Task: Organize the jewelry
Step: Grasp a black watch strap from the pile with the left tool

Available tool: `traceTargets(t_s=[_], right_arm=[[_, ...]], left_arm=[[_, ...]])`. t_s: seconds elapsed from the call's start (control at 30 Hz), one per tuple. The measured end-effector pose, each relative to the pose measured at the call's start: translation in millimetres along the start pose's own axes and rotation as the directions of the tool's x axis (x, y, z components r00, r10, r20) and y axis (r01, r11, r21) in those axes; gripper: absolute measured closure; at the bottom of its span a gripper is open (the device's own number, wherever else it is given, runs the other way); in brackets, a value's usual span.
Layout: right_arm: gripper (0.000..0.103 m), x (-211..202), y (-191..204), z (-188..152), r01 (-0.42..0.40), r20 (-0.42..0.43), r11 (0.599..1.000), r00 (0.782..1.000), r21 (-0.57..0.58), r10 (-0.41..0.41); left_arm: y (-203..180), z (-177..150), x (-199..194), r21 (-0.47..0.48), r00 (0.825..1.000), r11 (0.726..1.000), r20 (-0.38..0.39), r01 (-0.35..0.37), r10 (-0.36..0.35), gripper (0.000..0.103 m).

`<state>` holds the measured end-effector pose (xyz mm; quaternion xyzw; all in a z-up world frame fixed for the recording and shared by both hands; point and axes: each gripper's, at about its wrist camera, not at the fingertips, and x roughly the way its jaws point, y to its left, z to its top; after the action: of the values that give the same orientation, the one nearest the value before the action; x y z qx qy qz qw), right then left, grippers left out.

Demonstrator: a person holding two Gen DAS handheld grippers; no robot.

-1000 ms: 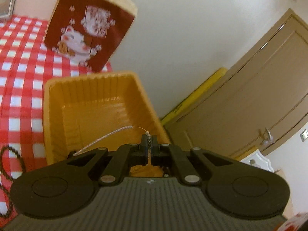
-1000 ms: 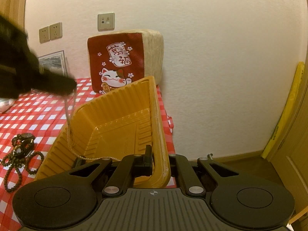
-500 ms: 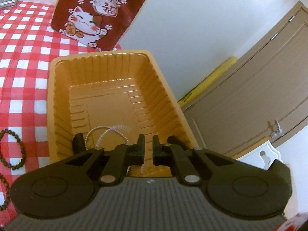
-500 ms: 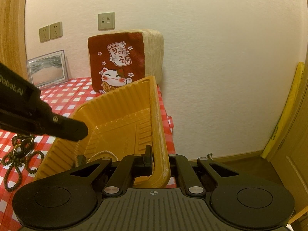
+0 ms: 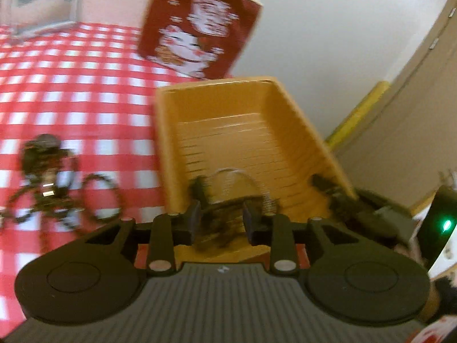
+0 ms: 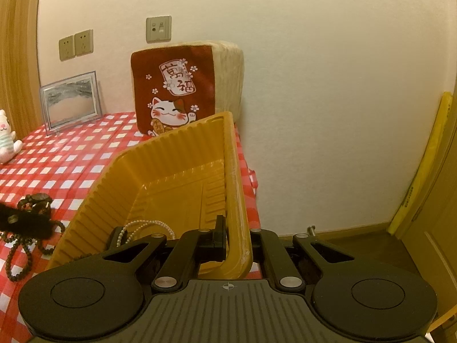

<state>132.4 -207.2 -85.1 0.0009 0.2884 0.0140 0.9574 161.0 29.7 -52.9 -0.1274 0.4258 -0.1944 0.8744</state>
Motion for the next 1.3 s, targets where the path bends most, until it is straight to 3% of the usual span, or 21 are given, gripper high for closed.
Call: traceTargets(t_s=[0.27,0.47,0.67,1.03,1.3], right_arm=[[0.099,3.5,-0.6,2.5,0.001,-0.010,1.000,1.000,-0.005,-0.001],[0.099,3.2,0.7,2.7,0.004,-0.010,1.000,1.000,-0.013,-0.005],[0.099,2.0,1.5,2.1,0.008,-0.009,1.000,1.000,-0.017,-0.008],[0.099,1.3,0.6,2.7,0.019,-0.014,1.000,1.000,-0.013,-0.019],[0.099,2.4,0.2,3.5,0.033,-0.017,0.999,0.999,-0.012,-0.033]], left_arm=[[47.9,-19.7,-34.3,-0.064,0.981,0.980,0.025,-0.190,0.192,0.075],[75.3,-34.1,-48.1,-0.111,0.960,0.954,0.010,-0.277,0.280,0.075],[83.0,-39.6,-52.3,-0.093,0.947,0.944,0.020,-0.316,0.319,0.075],[77.9,-33.2,-32.0,-0.025,0.950,0.951,0.035,-0.309,0.310,0.075],[88.6,-14.9,-16.1,0.014,0.940,0.941,0.062,-0.337,0.336,0.075]])
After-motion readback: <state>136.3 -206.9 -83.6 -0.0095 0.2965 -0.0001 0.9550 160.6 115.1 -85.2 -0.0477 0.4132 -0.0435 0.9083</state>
